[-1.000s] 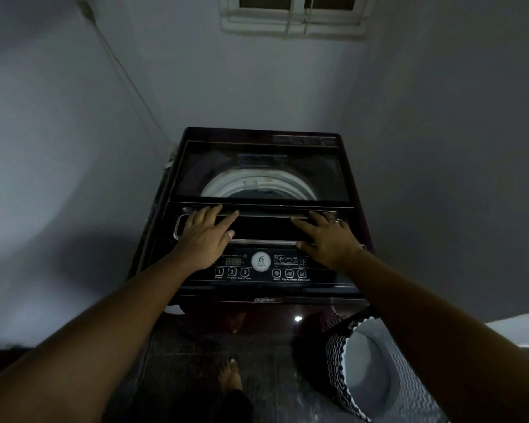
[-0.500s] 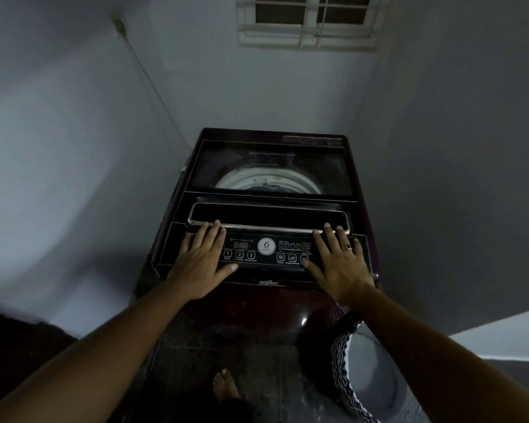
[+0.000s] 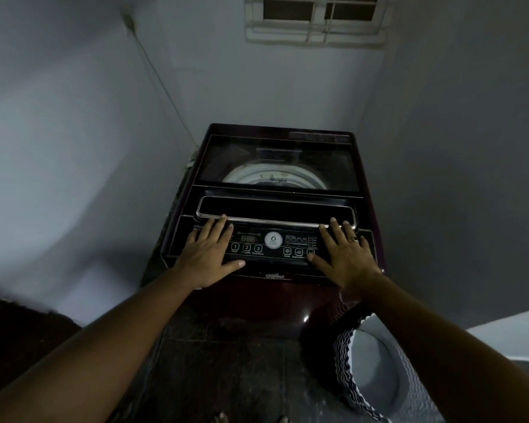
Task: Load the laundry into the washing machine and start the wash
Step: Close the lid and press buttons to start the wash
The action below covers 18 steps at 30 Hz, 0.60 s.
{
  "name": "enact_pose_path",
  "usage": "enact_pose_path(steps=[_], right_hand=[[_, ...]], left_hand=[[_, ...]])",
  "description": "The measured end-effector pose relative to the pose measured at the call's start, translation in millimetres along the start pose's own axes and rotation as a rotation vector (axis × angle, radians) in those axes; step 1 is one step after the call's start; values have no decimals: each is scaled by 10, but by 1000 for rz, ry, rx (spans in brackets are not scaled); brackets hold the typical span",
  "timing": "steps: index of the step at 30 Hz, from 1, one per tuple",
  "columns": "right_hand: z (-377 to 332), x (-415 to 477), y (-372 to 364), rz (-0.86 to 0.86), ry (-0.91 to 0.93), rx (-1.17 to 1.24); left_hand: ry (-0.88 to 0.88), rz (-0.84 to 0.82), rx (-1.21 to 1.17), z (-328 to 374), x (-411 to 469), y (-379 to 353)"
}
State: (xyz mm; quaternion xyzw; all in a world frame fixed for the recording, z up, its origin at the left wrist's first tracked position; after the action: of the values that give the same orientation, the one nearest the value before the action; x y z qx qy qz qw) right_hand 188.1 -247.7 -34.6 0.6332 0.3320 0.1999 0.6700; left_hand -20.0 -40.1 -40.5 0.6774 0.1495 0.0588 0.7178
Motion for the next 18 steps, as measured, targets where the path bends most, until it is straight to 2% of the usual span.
enact_pose_path(steps=[7,18], right_hand=[[105,-265,-208,79,-26,-3],[117,-275,-268,44,-9,0]], left_hand=[[-43,42,49,120,-301,-176],[-34,10,73,220,-364,-203]])
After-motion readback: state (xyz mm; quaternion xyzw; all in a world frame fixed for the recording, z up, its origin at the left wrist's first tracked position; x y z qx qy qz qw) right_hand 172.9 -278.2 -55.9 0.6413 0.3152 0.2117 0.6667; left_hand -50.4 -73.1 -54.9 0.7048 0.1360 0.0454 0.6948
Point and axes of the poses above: each hand's wrist, its own x-axis towards the middle knuckle, its own y-axis out of the back of the hand, z = x × y, the point moved 10 cm from there along x, towards the middle knuckle, and after that the axes turned 12 degrees about -y, right-handed, at the moved point
